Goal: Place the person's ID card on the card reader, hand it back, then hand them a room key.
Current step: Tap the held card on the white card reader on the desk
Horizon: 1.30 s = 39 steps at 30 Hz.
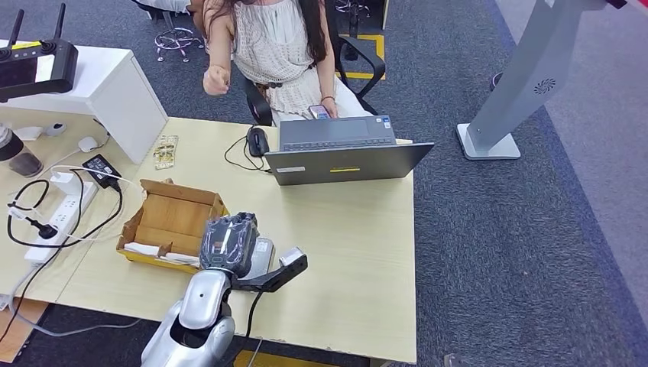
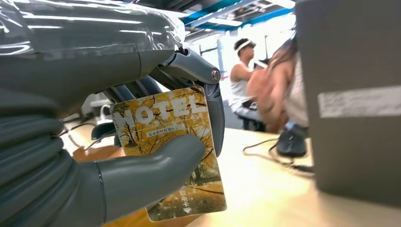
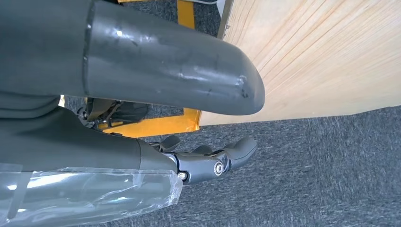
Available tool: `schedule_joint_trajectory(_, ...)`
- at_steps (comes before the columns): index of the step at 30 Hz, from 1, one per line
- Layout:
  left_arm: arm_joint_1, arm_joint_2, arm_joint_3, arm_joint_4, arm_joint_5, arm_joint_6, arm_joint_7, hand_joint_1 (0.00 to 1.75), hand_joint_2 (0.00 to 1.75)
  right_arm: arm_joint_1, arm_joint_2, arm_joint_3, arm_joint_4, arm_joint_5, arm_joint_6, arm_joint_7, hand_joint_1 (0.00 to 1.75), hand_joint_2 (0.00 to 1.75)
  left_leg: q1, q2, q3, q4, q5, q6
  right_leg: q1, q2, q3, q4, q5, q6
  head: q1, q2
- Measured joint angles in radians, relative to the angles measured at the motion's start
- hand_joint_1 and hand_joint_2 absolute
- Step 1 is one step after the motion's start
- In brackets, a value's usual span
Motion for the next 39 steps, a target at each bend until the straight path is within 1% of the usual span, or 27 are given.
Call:
schedule_joint_trajectory(4,0.001,-0.004,0.001,0.02,0.0,-0.007,0.001,1.75,1.75,0.001,0.0,-0.005,0.0,0.003,0.001,0.003,0.0,0.0,0.0,0.0,0.0,0.0,0.0,0.0,0.0,0.0,0.0,0.0,0.0,0.0,0.0,0.0)
schedule_joint_trajectory(10,0.006,-0.006,0.011,0.033,0.0,-0.019,-0.026,1.75,1.75,0.003,0.002,-0.009,0.0,0.006,0.006,0.005,0.0,0.0,0.0,0.0,0.0,0.0,0.0,0.0,0.0,0.0,0.0,0.0,0.0,0.0,0.0,0.0)
schedule_joint_trajectory(14,0.007,-0.007,0.019,0.044,0.0,-0.024,-0.046,1.75,1.75,0.003,0.005,-0.016,-0.001,-0.016,0.048,0.012,0.0,0.0,0.0,0.0,0.0,0.0,0.0,0.0,0.0,0.0,0.0,0.0,0.0,0.0,0.0,0.0)
schedule_joint_trajectory(18,0.008,-0.012,0.02,0.056,0.002,-0.037,-0.064,1.75,1.75,0.003,0.008,-0.027,-0.002,-0.024,0.057,0.015,0.0,0.0,0.0,0.0,0.0,0.0,0.0,0.0,0.0,0.0,0.0,0.0,0.0,0.0,0.0,0.0)
schedule_joint_trajectory(25,0.008,-0.016,0.02,0.084,0.004,-0.063,-0.066,1.75,1.75,0.003,0.01,-0.037,-0.003,-0.021,0.055,0.015,0.0,0.0,0.0,0.0,0.0,0.0,0.0,0.0,0.0,0.0,0.0,0.0,0.0,0.0,0.0,0.0)
schedule_joint_trajectory(39,0.007,-0.016,0.02,0.107,0.012,-0.073,-0.073,1.75,1.75,0.003,0.012,-0.043,-0.004,-0.016,0.053,0.016,0.0,0.0,0.0,0.0,0.0,0.0,0.0,0.0,0.0,0.0,0.0,0.0,0.0,0.0,0.0,0.0)
